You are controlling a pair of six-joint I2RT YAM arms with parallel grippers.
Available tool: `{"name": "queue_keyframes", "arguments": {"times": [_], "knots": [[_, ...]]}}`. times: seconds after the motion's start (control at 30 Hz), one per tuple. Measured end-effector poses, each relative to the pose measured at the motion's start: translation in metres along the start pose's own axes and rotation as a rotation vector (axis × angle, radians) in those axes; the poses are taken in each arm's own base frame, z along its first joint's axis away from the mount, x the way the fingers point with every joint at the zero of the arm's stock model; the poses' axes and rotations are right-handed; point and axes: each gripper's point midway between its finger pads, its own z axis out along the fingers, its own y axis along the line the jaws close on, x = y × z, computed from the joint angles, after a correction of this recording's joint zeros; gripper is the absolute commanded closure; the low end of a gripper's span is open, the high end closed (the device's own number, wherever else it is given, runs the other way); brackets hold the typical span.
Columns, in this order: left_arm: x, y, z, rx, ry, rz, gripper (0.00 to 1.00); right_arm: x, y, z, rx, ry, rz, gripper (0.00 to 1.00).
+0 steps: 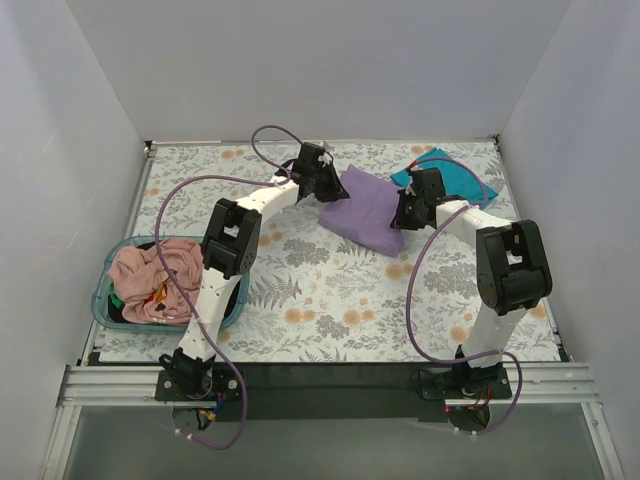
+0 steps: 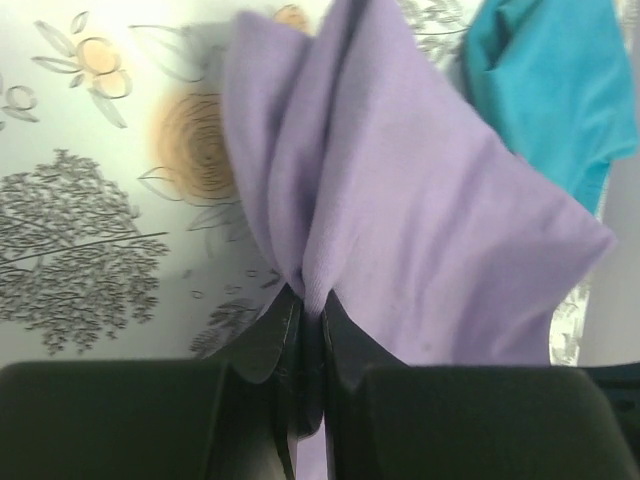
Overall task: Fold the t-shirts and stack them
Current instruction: Neatly place the folded tshirt to the corner
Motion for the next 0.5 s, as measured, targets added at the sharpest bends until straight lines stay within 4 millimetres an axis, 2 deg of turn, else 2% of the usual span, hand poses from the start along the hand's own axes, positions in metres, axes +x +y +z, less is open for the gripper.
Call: {"name": "queue_keyframes", "arguments": {"times": [0.03, 0.07, 0.17, 0.2, 0.23, 0.3, 0.33, 0.37, 0.5], "knots": [[0.002, 0.005, 0.002, -0.012, 0.004, -0.004, 1.0, 0.006, -0.001, 0.002, -0.001, 0.012, 0.006, 0.99], [0.004, 0.01, 0.004, -0.024, 0.009, -0.008, 1.0, 0.011, -0.002, 0.004, 0.0, 0.025, 0.012, 0.93], [0.009, 0.022, 0.008, -0.059, 0.021, -0.017, 0.8, 0.021, -0.006, 0.01, 0.003, 0.053, 0.037, 0.71], [0.01, 0.024, 0.008, -0.065, 0.026, -0.018, 0.67, 0.024, -0.007, 0.012, 0.006, 0.059, 0.048, 0.65], [0.01, 0.024, 0.008, -0.068, 0.024, -0.019, 0.63, 0.026, -0.009, 0.012, 0.007, 0.064, 0.055, 0.61], [0.007, 0.023, 0.006, -0.072, 0.014, -0.016, 0.53, 0.026, -0.009, 0.011, 0.009, 0.061, 0.062, 0.55], [0.005, 0.023, 0.005, -0.074, 0.009, -0.014, 0.42, 0.026, -0.01, 0.009, 0.011, 0.059, 0.066, 0.52], [0.004, 0.022, 0.004, -0.075, 0.003, -0.012, 0.35, 0.026, -0.011, 0.008, 0.017, 0.056, 0.071, 0.45], [0.003, 0.021, -0.011, -0.124, -0.015, -0.006, 0.17, 0.024, -0.018, -0.004, 0.054, 0.03, 0.081, 0.39]]}}
